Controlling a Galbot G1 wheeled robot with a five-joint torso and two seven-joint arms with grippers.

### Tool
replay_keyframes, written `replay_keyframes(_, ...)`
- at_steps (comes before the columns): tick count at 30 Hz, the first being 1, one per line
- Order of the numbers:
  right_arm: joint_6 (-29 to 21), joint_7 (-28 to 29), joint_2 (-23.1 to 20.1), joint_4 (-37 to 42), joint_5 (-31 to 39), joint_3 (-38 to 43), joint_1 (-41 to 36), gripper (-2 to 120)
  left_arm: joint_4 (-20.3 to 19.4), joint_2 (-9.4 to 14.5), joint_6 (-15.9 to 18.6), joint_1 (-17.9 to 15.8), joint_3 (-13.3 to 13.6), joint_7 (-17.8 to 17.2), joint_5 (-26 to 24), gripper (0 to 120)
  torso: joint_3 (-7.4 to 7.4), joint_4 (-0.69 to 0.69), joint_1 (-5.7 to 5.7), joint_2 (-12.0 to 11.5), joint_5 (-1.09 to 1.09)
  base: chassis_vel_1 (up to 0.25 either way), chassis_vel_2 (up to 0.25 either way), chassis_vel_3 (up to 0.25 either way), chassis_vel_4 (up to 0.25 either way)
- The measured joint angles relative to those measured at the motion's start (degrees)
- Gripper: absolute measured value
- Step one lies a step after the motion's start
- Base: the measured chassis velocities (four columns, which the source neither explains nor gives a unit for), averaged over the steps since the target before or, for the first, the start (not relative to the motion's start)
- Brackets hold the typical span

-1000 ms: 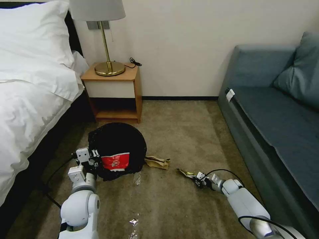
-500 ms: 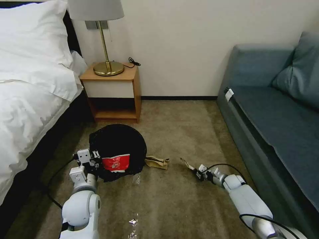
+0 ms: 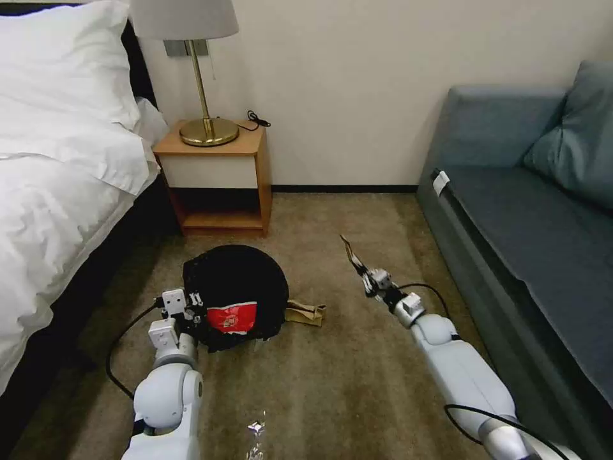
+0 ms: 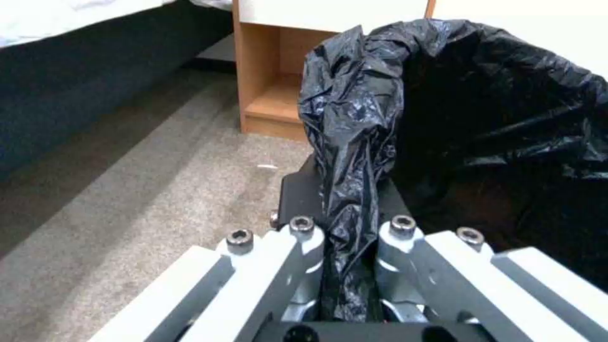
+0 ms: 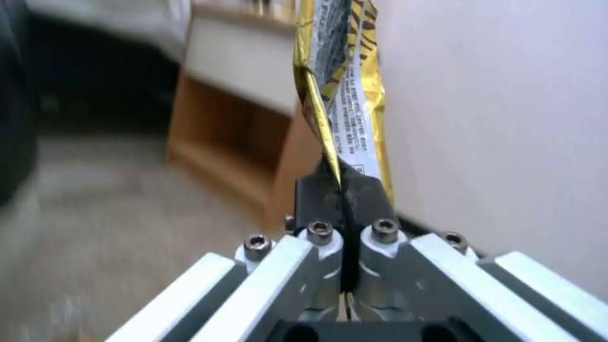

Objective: Pick up the trash bin, then pick up the garbage on the floor and place it into the trash bin.

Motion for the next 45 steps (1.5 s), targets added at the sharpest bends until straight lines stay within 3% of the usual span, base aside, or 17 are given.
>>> replay_keyframes(2,-0.27,2.37,0.02,5.02,1.82,-2.21,-0.87,0,0.30,0.00,0.00,-0.21,0.06,-0.02,-0.06,5,0.00,0.00,0.00,0.00,-0.01,0.000,0.000,0.000,0.000)
replay_keyframes(7,-0.96,3.83,-0.02,8.72,3.04,-3.79,-1.50,0,0.44,0.00,0.00,-0.34,0.09,-0.02,-0.09,5,-0.01,0.00,0.00,0.01,-0.01,0.000,0.000,0.000,0.000)
replay_keyframes(8,-2.79,6.40,-0.10,15.44,5.91,-7.04,-2.55,0,0.58,0.00,-0.01,-0.49,0.19,-0.06,-0.13,5,-0.01,0.01,0.00,0.00,0.00,0.000,0.000,0.000,0.000)
replay_keyframes(12,-3.77,8.92,0.02,19.26,8.39,-9.94,-2.83,0,0.61,0.00,-0.04,-0.51,0.24,-0.07,-0.14,5,-0.01,-0.02,0.00,0.01,-0.02,0.000,0.000,0.000,0.000)
replay_keyframes(14,-4.33,13.21,1.30,22.61,11.97,-17.25,-1.86,0,0.59,0.00,-0.06,-0.46,0.39,0.04,-0.14,5,-0.01,0.01,0.00,0.01,-0.02,0.000,0.000,0.000,0.000)
replay_keyframes(25,-5.20,15.67,5.46,24.04,10.36,-25.70,-1.09,0,0.23,0.00,-0.12,-0.39,0.00,-0.05,0.11,5,0.00,0.01,0.00,0.01,-0.01,0.000,0.000,0.000,0.000)
replay_keyframes(41,-4.26,14.40,7.38,21.48,4.87,-28.31,-4.57,0,0.11,0.00,-0.24,-0.62,0.63,0.01,0.74,5,0.00,0.00,0.00,0.01,0.00,0.000,0.000,0.000,0.000)
replay_keyframes(44,-4.07,13.26,7.14,20.76,3.86,-27.74,-4.58,4,-0.09,0.00,-0.25,-0.55,0.65,0.02,0.82,5,0.00,0.00,0.00,0.01,0.00,0.000,0.000,0.000,0.000)
replay_keyframes(45,-4.06,12.93,6.99,20.68,3.80,-27.50,-4.57,12,-0.12,0.00,-0.25,-0.54,0.66,0.02,0.83,5,0.00,0.00,0.00,0.01,0.00,0.000,0.000,0.000,0.000)
